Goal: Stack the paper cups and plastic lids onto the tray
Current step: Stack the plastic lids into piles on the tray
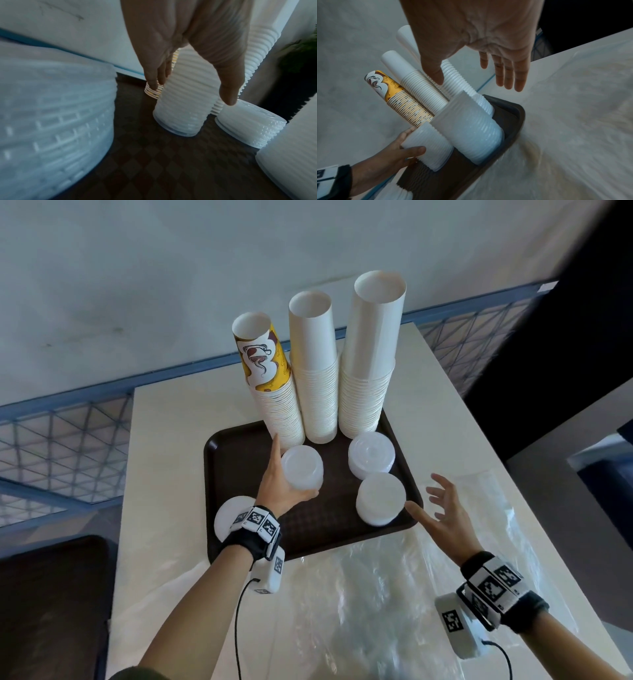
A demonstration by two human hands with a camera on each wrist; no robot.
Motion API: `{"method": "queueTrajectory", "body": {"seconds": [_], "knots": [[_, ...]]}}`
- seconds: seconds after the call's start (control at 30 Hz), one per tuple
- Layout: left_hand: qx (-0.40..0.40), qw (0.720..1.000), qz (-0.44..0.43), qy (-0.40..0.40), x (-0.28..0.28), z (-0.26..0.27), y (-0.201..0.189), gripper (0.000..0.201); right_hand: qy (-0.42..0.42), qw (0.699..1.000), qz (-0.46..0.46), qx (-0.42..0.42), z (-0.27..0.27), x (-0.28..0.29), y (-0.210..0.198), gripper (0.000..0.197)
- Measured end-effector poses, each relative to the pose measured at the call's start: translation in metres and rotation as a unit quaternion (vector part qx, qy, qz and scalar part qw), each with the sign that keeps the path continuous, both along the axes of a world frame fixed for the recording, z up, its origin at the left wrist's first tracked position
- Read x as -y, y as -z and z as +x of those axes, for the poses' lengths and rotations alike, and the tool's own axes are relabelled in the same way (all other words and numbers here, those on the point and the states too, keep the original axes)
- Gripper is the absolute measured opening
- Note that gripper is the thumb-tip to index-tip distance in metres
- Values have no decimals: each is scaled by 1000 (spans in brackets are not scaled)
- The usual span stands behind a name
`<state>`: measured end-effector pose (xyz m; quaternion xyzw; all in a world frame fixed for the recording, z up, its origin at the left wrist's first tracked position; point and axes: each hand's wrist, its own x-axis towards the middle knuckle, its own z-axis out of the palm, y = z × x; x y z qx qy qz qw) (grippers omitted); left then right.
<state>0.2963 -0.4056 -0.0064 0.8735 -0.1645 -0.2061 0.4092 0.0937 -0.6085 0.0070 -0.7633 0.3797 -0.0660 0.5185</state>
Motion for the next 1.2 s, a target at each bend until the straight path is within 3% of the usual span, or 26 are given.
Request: {"method": "queueTrajectory", "body": {"seconds": [0.2,0.5,0.9,1.2], "knots": [[1,999,-4,-32,10,0,5,122,11,1000,5,-11,-6,6,6,72],[44,996,-54,-64,9,-10,11,87,0,1000,23,-16,-1,8,9,73],[24,993,-75,-92,-15,-57,22,87,-21,999,28,-28,4,0,13,73],[27,987,-93,-125,-14,-66,19,117,-27,999,21,-36,-2,-1,14,77]]}}
